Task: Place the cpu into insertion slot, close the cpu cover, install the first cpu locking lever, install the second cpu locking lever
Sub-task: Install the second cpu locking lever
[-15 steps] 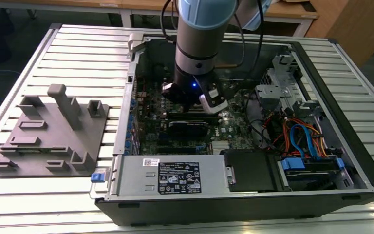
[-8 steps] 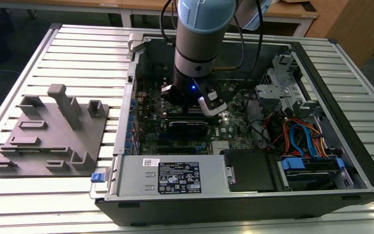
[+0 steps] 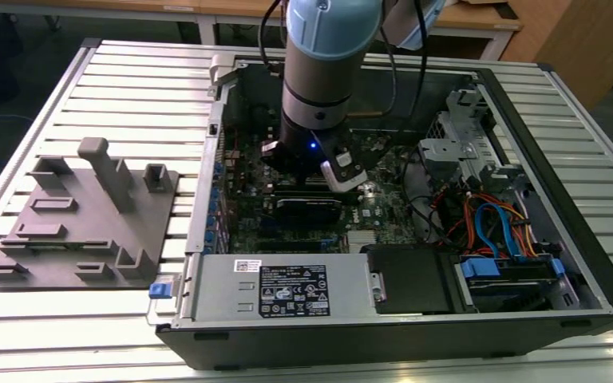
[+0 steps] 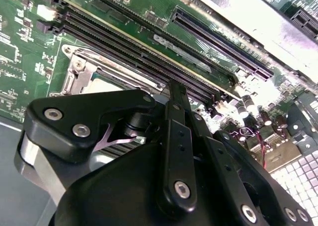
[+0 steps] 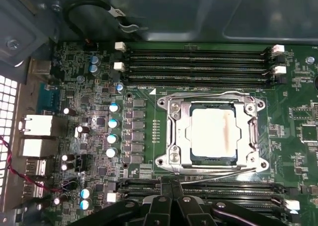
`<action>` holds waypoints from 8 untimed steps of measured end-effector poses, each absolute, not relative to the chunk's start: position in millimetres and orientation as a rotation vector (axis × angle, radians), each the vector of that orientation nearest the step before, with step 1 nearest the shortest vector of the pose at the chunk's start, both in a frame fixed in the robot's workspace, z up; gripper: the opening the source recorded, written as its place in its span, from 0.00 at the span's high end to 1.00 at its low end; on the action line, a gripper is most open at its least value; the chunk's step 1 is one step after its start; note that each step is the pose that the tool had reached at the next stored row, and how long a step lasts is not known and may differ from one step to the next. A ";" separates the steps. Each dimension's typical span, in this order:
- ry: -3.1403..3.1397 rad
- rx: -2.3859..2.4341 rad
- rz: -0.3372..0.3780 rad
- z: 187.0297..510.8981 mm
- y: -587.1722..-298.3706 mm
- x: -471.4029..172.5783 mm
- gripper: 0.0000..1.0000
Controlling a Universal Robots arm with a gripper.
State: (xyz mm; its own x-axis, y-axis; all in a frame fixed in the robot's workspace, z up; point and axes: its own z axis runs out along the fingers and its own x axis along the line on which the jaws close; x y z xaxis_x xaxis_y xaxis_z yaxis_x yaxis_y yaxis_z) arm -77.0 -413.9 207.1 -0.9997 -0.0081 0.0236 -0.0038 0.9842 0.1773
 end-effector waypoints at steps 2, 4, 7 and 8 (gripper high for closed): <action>-3.104 0.010 -0.287 205.8 -414.0 -77.6 0.90; -3.103 0.010 -0.301 204.5 -414.1 -78.0 0.90; -3.099 0.010 -0.337 203.1 -414.7 -78.4 0.90; -3.097 0.010 -0.355 202.8 -414.9 -78.6 0.90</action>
State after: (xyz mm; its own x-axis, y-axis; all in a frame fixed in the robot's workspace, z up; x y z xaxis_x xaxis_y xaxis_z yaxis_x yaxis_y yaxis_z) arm -78.6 -414.9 202.8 -0.9997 -0.0093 0.0233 -0.0038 0.9740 0.2263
